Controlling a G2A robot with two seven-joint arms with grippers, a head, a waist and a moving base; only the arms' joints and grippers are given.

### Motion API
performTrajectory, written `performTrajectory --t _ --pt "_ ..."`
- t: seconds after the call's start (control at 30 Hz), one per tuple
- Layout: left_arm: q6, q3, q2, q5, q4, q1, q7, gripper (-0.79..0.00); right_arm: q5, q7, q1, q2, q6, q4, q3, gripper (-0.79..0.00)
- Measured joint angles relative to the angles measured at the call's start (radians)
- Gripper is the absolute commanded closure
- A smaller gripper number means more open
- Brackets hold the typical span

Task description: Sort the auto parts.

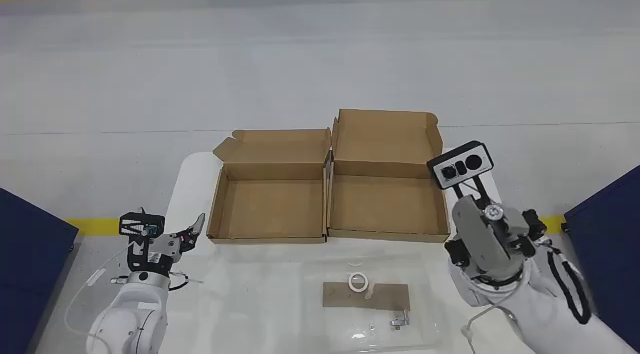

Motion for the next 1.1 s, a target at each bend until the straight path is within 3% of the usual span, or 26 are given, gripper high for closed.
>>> performTrajectory --t 0.33,0.73,1.1 --pt "0.000 0.000 0.000 0.000 0.000 0.000 0.000 -0.785 -0.132 -0.041 -0.036 -0.021 0.046 -0.006 0.053 0.000" --pt "0.000 0.000 0.000 0.000 0.000 0.000 0.000 -0.785 0.068 0.012 -0.091 -0.072 0.036 -0.024 0.069 0.000" --pt "0.000 0.000 0.000 0.000 0.000 0.000 0.000 -0.785 -0.031 -0.007 -0.116 -0.098 0.090 -0.012 0.115 0.000"
